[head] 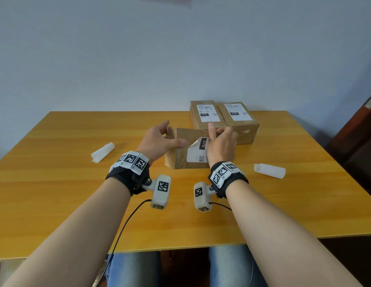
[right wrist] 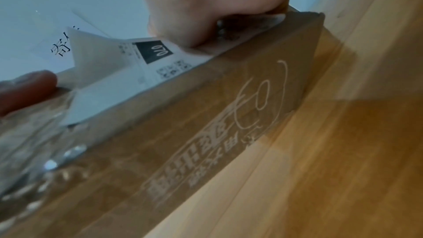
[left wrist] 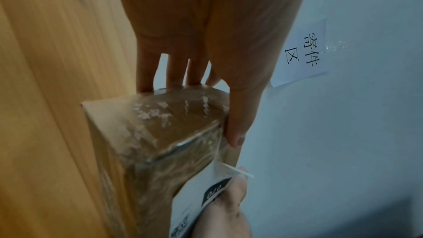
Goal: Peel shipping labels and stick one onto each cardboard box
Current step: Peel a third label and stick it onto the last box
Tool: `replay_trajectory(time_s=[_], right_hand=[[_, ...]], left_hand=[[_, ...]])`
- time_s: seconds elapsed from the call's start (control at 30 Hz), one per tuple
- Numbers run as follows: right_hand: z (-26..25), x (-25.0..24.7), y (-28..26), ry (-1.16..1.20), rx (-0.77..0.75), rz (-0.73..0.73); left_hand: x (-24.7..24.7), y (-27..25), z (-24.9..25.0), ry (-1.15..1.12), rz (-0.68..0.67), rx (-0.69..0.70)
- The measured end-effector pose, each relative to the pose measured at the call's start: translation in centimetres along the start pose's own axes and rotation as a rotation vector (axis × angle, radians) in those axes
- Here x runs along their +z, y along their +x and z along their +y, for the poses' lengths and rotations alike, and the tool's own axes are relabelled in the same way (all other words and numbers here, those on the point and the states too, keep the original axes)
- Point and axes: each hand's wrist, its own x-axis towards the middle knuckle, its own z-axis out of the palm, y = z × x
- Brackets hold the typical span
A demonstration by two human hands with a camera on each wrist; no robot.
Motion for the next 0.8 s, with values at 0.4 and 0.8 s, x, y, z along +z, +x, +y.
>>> replay_trajectory(time_s=[0.4, 0.8], right_hand=[[1.7, -0.5, 1.0, 0.066, -0.009, 0.087], [2.1, -1.7, 2.7, 0.138, 0.016, 0.051]], left_hand=[[-0.5, 0.0, -0.4, -0.078, -0.047, 0.034], [-0.9, 0.4, -0.1, -0.108, -0.038, 0.053]])
